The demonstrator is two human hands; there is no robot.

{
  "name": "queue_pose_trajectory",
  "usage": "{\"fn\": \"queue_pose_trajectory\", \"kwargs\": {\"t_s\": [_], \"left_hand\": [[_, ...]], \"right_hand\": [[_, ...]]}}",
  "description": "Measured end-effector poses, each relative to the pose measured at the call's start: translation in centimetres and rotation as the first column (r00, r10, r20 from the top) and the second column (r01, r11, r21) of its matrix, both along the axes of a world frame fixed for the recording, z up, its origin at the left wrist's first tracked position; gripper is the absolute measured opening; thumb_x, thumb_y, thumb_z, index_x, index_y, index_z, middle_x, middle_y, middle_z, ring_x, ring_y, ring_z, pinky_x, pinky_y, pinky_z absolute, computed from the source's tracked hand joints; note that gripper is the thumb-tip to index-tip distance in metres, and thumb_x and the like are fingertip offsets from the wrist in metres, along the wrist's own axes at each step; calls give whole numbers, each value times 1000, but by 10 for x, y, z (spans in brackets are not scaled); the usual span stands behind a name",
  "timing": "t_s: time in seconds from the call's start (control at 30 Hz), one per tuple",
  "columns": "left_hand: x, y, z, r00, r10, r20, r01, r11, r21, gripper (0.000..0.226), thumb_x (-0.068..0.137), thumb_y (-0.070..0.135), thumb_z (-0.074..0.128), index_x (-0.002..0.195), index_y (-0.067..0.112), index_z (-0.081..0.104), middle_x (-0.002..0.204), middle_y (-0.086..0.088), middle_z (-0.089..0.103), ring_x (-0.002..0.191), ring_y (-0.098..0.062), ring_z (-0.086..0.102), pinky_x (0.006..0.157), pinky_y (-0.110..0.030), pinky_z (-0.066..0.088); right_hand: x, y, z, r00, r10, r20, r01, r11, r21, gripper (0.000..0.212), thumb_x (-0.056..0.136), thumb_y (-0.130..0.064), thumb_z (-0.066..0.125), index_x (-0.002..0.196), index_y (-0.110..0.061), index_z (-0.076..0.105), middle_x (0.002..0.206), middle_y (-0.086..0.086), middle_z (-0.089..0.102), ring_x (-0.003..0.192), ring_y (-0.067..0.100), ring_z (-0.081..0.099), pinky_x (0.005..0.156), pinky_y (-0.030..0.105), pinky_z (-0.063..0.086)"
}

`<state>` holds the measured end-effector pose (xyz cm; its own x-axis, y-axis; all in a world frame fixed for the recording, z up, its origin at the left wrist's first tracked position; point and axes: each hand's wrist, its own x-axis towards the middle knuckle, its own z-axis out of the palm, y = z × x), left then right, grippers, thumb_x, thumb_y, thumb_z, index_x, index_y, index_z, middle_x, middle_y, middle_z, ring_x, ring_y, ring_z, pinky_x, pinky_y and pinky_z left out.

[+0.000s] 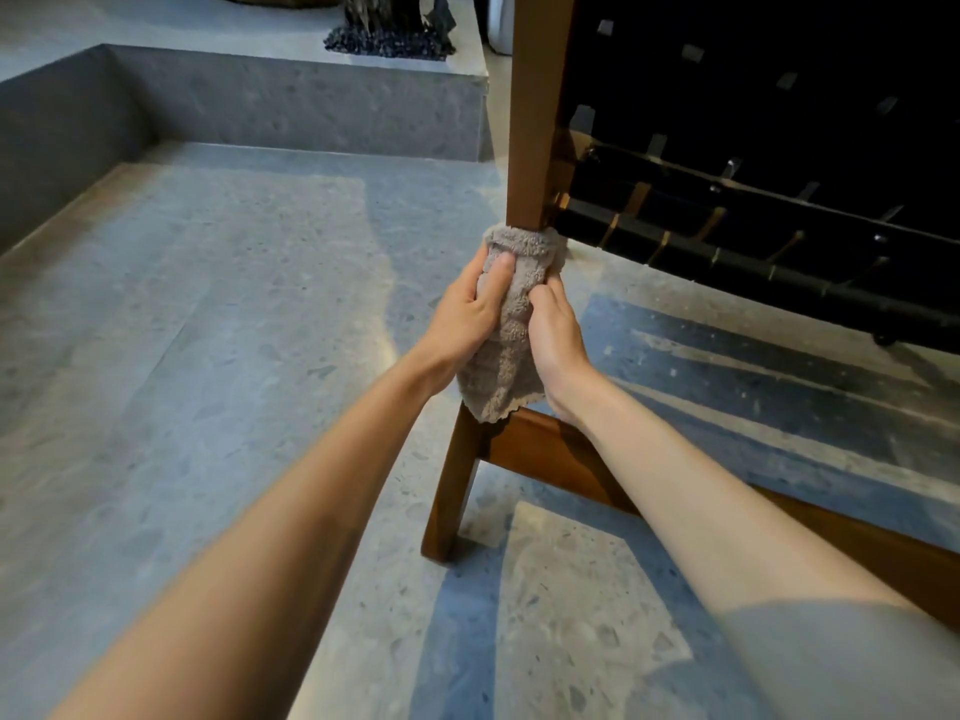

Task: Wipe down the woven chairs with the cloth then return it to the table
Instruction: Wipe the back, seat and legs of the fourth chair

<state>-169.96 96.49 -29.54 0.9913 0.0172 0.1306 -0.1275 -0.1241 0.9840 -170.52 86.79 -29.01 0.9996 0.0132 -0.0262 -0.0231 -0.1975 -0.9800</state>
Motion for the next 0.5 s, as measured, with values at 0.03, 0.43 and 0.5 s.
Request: {"fn": "queue_pose_trajectory", "kwargs": {"t_s": [0.03,0.43,0.5], "left_hand": [[-3,0,-2,1000,13,-9,-13,1000,0,38,100,41,38,131,23,52,110,11,65,100,0,62,83,-16,49],[-84,14,-60,995,63,-78,-60,997,46,25,100,17,43,118,28,56,94,18,63,81,15,60,66,-3,44],[-93,16,-66,992,77,-103,-72,996,51,26,100,16,44,122,19,59,95,14,65,82,10,61,69,-5,45]], "right_hand": [[-2,0,-1,1000,-1,-3,1,1000,-5,35,102,-18,27,131,-19,45,128,10,54,115,28,51,102,51,40],[-89,4,-55,948,-40,314,163,911,-378,24,99,-12,46,115,-14,63,94,0,68,85,14,64,65,9,45],[-99,6,-62,938,-27,346,162,915,-370,33,98,-9,49,128,-13,60,114,5,69,103,16,65,86,24,53]]}}
